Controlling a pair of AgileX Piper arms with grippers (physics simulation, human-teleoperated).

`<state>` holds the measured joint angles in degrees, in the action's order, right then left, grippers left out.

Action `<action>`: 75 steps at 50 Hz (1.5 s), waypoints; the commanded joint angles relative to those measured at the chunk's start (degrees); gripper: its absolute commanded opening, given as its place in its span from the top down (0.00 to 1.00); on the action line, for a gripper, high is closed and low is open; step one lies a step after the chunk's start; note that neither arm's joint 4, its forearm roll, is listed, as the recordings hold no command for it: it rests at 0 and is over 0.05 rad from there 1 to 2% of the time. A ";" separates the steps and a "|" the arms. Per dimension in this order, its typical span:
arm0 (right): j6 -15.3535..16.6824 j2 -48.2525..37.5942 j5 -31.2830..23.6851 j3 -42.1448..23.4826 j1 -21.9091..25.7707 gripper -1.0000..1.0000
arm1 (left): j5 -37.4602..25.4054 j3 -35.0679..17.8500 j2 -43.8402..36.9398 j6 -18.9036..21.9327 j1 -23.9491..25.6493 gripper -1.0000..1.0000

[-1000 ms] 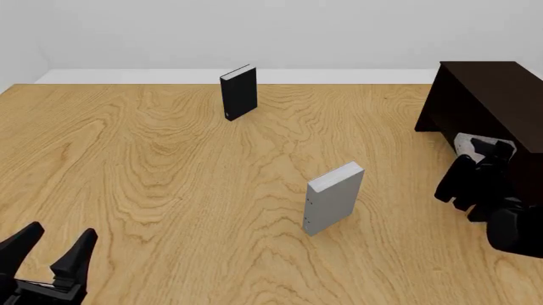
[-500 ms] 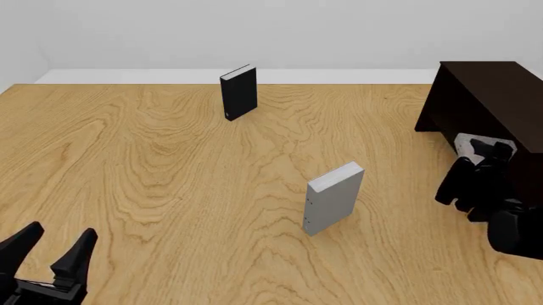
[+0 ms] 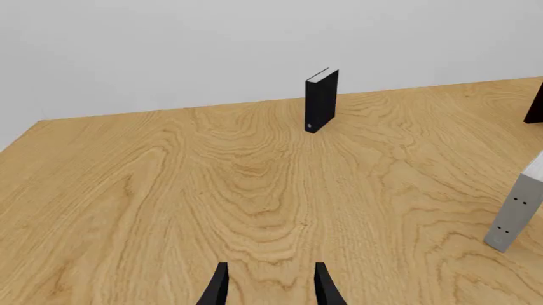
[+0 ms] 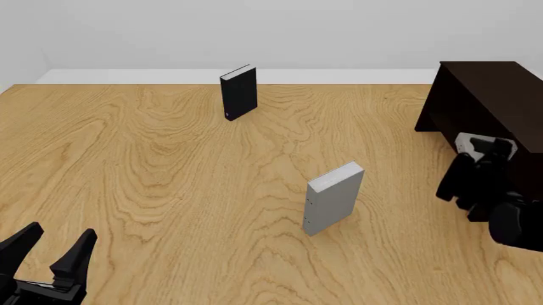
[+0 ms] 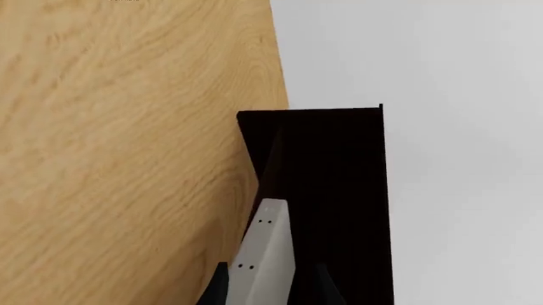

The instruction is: Pick up the book on the right and place it on the cabinet shelf.

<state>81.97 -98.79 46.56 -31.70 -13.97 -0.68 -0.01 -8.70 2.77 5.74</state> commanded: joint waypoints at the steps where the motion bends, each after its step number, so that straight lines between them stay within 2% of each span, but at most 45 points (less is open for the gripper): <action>1: 0.22 -0.32 -0.98 -2.88 0.44 0.00 | -0.27 0.00 0.34 0.06 -0.05 0.00; 39: -1.70 -3.74 -4.08 -9.44 6.15 0.00 | -0.53 0.00 0.37 0.22 -0.01 0.00; 42: -2.40 -3.26 -4.66 -9.47 6.48 0.00 | -0.50 0.00 0.29 0.22 -0.01 0.00; 44: -4.96 -2.00 -6.74 -10.47 7.09 0.00 | -0.33 0.00 0.15 0.25 -0.03 0.00; 48: -5.07 -1.95 -7.05 -10.56 7.31 0.00 | -0.22 0.00 -0.08 0.25 0.12 0.00; 52: -11.01 0.46 -12.10 -13.06 8.65 0.00 | -0.12 0.00 -0.17 0.24 0.04 0.00; 54: -11.66 0.52 -12.86 -13.36 9.12 0.00 | -0.15 0.00 -0.22 0.33 0.04 0.00; 69: -11.27 3.77 -15.23 -13.80 9.95 0.00 | 0.06 0.00 -0.39 0.38 0.11 0.00; 75: -12.34 5.54 -16.69 -13.81 11.73 0.00 | 0.08 0.00 -0.37 0.50 0.13 0.00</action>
<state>71.01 -95.57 32.18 -45.12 -4.04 -0.64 -0.01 -9.05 3.16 5.82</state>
